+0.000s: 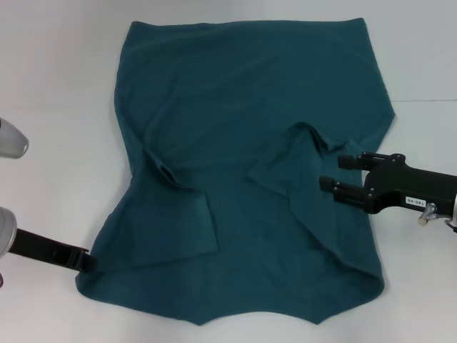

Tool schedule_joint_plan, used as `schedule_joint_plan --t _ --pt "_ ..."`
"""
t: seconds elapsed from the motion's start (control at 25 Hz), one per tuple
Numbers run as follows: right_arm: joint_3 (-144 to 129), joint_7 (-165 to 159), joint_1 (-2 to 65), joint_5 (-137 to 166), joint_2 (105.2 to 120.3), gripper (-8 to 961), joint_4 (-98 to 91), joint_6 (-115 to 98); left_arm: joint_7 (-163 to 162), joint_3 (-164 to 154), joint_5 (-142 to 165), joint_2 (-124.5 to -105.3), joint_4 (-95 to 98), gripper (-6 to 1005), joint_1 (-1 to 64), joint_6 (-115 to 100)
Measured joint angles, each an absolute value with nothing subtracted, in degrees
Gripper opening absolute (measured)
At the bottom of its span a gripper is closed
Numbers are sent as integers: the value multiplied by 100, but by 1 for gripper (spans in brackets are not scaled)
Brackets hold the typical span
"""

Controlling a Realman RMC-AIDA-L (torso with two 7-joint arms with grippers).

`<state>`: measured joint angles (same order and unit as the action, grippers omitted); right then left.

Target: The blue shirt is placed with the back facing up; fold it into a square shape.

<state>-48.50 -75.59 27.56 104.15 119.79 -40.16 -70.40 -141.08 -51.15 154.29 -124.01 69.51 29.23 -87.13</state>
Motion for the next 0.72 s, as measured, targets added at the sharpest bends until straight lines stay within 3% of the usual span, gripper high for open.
schedule_joint_plan --t 0.28,0.72 --pt "-4886 -8120 2706 10501 11983 621 -4170 -6876 -14144 -5249 15418 -12401 6987 46 2927 -8738" --pt "-5296 -11180 2519 11612 12001 620 -6096 -7141 -14196 -5701 15443 -12417 7206 47 2769 -8589"
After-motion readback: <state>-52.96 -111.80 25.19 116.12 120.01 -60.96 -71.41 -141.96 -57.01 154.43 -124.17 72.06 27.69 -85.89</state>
